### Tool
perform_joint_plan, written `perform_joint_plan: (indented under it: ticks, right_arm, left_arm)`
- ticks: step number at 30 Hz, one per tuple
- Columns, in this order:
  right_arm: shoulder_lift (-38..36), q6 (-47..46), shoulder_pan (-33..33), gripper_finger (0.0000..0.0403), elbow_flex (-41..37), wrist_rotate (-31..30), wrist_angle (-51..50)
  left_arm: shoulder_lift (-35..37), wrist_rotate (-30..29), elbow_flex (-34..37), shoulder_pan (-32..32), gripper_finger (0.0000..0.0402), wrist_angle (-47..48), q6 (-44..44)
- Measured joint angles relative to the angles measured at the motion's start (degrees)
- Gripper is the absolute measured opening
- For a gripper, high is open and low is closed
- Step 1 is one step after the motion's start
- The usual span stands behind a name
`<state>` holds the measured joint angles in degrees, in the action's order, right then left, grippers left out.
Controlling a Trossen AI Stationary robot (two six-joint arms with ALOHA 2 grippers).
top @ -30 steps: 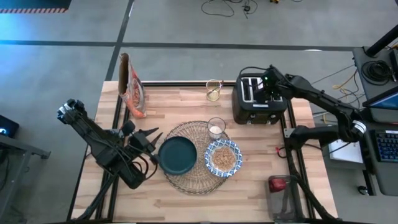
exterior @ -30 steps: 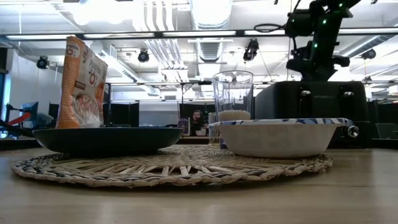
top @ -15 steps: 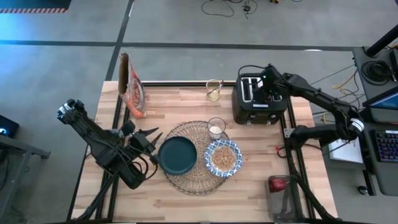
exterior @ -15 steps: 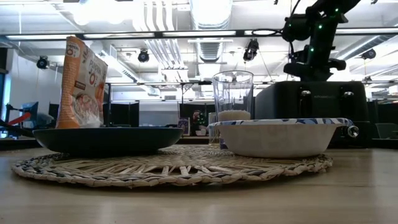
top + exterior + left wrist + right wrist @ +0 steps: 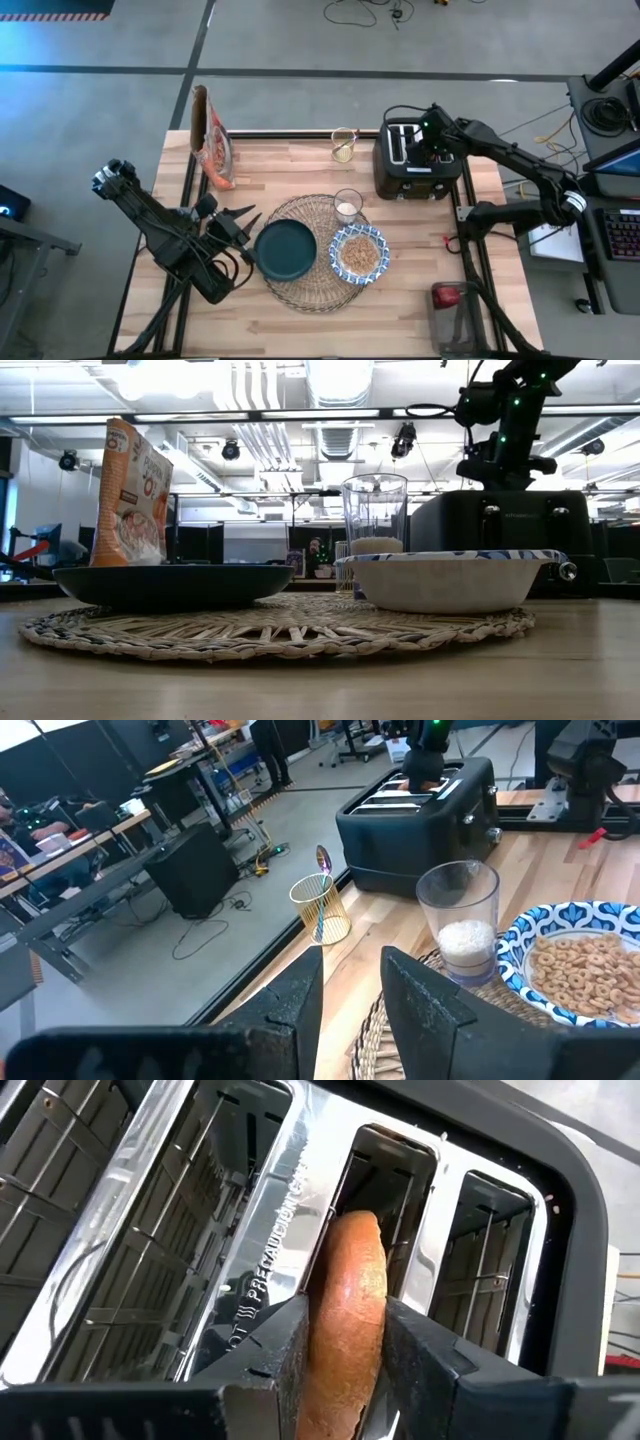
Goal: Arrange a breakfast setting
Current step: Put the toasted bagel on the green plate
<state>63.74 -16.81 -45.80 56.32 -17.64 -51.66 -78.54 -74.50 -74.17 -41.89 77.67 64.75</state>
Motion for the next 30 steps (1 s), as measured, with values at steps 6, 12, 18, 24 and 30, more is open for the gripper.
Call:
perform_joint_plan:
  ticks: [6,12,18,24,30]
  right_arm:
    - [0.0,0.9,0.0,0.0092,-0.4,-0.1,0.2]
    - [-0.6,0.9,0.0,0.0052,-0.4,0.6,-0.1]
    - [-0.9,2.2,0.0,0.0040,2.3,0.1,-1.0]
    - [-1.1,3.5,0.0,0.0038,8.9,-0.3,-2.7]
    - [-1.2,3.6,0.0,0.0038,18.5,-0.1,-5.0]
  left_arm:
    - [0.0,0.0,0.0,0.0,0.0088,0.0,0.0]
    - [0.0,0.0,0.0,0.0,0.0088,0.0,0.0]
    - [0.0,0.0,0.0,0.0,0.0088,0.0,0.0]
    - [0.0,0.0,0.0,0.0,0.0088,0.0,0.0]
    - [0.0,0.0,0.0,0.0,0.0088,0.1,0.0]
